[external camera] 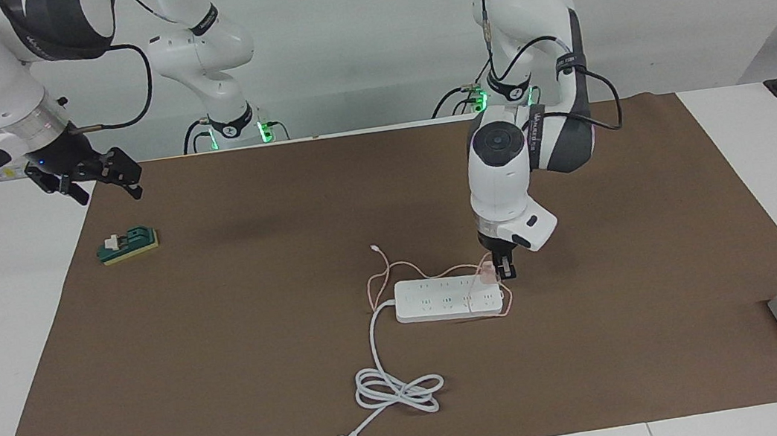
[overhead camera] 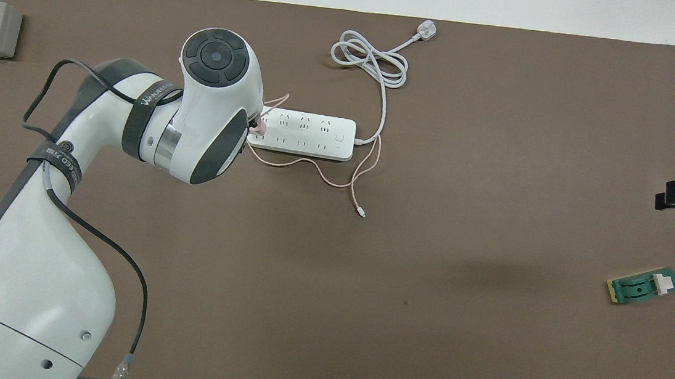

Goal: Plug charger into power strip
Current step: 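Press the charger prongs into the socket with the left gripper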

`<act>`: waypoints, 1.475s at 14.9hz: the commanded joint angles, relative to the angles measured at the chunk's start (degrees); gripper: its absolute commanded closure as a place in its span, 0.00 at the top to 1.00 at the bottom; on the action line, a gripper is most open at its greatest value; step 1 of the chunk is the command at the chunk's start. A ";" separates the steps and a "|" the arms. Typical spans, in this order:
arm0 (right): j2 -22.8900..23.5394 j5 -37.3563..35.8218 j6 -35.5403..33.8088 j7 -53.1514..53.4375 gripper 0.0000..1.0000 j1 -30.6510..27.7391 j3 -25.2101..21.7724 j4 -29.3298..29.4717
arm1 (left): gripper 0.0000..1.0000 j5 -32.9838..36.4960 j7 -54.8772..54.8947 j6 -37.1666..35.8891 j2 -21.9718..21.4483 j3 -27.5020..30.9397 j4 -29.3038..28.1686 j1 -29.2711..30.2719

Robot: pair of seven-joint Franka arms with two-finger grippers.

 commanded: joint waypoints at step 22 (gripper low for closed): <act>-0.60 -0.72 -1.12 -0.97 1.00 -0.82 0.55 0.00 | 0.00 -2.30 0.36 -0.48 -0.05 0.24 -1.75 -0.77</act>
